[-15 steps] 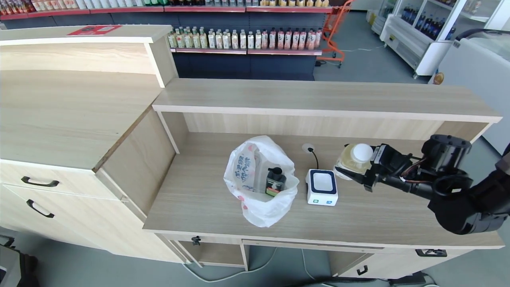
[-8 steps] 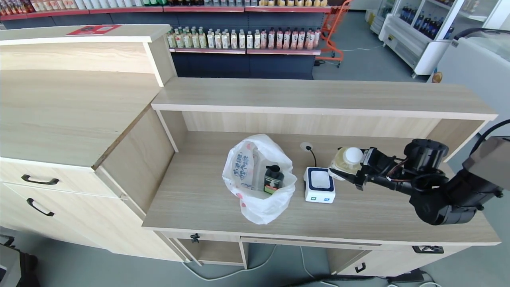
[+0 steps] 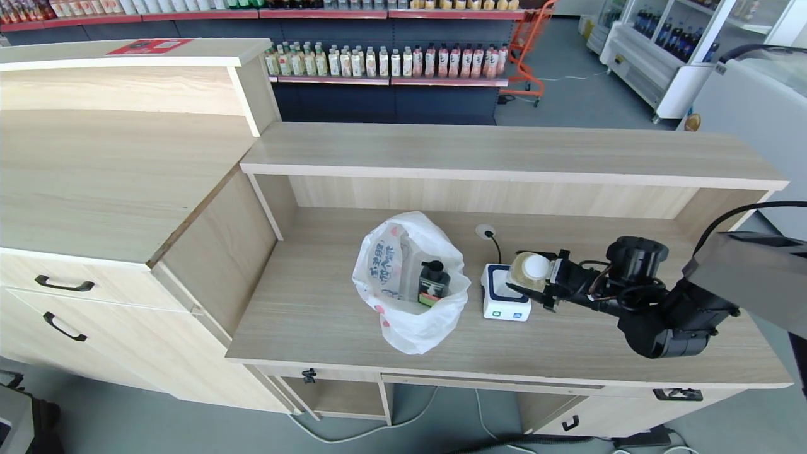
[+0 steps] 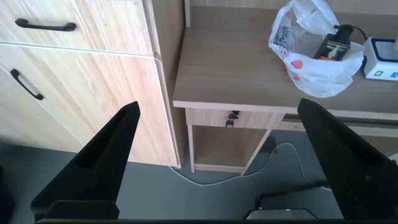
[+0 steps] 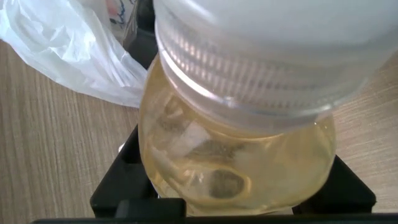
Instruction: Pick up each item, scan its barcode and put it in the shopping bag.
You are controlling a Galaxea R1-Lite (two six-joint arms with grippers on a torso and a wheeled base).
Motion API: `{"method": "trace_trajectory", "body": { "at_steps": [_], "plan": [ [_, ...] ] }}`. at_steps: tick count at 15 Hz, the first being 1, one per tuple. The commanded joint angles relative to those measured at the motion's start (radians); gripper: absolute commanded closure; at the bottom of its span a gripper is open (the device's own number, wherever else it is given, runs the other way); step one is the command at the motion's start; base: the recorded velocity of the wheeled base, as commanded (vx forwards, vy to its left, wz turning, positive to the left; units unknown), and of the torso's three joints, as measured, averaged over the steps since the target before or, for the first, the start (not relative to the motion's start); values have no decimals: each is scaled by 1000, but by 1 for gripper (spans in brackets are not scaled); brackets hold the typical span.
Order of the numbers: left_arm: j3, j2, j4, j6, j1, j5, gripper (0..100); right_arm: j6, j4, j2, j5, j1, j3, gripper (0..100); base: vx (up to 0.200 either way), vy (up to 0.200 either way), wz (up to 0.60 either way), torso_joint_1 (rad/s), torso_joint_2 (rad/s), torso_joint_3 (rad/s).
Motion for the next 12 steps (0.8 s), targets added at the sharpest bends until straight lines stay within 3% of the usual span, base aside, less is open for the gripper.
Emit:
{"method": "trace_trajectory", "body": {
  "at_steps": [1,7,12],
  "plan": [
    [0,0,0,-1,0,1,0,-21,0,47,0,1,-25,100,0,0,0,0,0,0],
    [0,0,0,-1,0,1,0,-32,7,92,-5,10,-139,100,0,0,0,0,0,0],
    [0,0,0,-1,0,-1,0,-43,0,121,-6,15,-144,100,0,0,0,0,0,0]
  ]
}}
